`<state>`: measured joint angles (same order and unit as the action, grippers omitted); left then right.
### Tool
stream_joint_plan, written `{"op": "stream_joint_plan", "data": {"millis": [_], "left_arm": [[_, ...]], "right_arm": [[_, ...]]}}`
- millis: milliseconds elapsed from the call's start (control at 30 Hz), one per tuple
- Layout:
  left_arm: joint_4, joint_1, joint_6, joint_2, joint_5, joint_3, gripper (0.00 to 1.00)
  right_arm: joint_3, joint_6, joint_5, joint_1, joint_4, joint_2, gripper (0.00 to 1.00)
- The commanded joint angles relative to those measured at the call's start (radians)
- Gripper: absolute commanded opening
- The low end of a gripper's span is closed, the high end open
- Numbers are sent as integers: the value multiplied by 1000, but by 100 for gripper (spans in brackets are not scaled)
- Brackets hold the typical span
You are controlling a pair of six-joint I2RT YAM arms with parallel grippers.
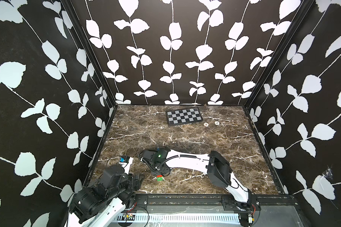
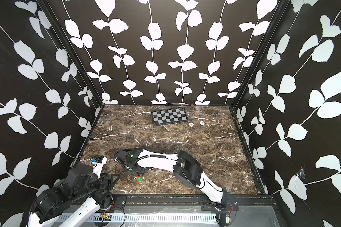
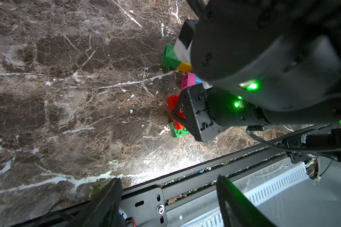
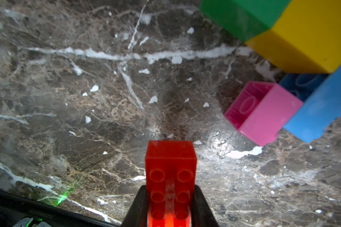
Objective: Assemble the letter r with lego
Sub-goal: Assemble the lego brick with the lego brick.
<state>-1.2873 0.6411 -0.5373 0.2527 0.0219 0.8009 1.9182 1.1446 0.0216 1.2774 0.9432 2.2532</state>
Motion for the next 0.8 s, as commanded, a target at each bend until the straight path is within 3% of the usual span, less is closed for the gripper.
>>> {"op": "stream_joint_plan", "data": {"millis": [0,567,633,767], "left_arm": [[20,3,16,-7,6,-13,78],[18,3,5,-26,-11,-8,78],[16,3,-2,-29,-21,-5,78],[14,4,-11,-27,-34,0,78]], "right_arm": [[38,0,34,11,80,42,0],[160,-30,79,29,197,138,0],[185,-34,146,37,239,147,0],[137,-27,154,35,206,125,0]]}}
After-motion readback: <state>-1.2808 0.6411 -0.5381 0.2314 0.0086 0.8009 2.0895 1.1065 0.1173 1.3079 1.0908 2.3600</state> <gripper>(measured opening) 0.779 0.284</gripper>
